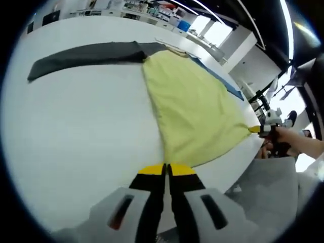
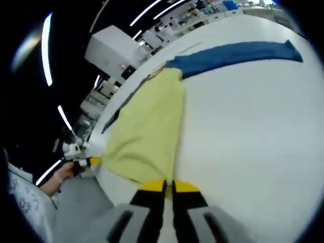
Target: Fold the garment on the visible template until the final outline fits inside the template.
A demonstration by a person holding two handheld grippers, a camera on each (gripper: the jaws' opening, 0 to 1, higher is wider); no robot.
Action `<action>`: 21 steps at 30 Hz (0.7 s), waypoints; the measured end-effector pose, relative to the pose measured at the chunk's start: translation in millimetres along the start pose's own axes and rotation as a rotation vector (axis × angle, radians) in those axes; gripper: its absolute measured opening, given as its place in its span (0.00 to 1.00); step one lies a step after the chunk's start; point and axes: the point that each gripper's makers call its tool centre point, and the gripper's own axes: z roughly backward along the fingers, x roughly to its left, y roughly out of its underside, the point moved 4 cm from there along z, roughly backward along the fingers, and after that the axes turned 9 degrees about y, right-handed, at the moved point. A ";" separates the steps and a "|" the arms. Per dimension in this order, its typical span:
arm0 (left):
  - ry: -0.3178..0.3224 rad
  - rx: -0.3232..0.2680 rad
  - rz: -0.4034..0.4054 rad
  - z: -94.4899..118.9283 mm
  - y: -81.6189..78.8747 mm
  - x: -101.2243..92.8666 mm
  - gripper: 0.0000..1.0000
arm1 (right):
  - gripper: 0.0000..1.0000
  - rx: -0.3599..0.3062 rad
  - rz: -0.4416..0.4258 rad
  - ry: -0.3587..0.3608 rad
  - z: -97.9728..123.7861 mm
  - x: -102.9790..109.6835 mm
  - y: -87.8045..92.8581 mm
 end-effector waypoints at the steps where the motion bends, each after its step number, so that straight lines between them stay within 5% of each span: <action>1: 0.000 0.002 -0.008 0.2 -0.1 0.1 0.00 | 0.00 0.009 0.028 0.001 0.2 1.7 0.9; 7: 0.003 0.001 -0.004 0.0 1.4 -2.5 0.00 | 0.00 0.033 0.171 0.007 0.1 -3.8 1.1; 21: 0.011 0.007 0.016 0.4 2.3 -5.9 0.00 | 0.00 0.041 0.119 0.018 -3.1 -9.1 -0.4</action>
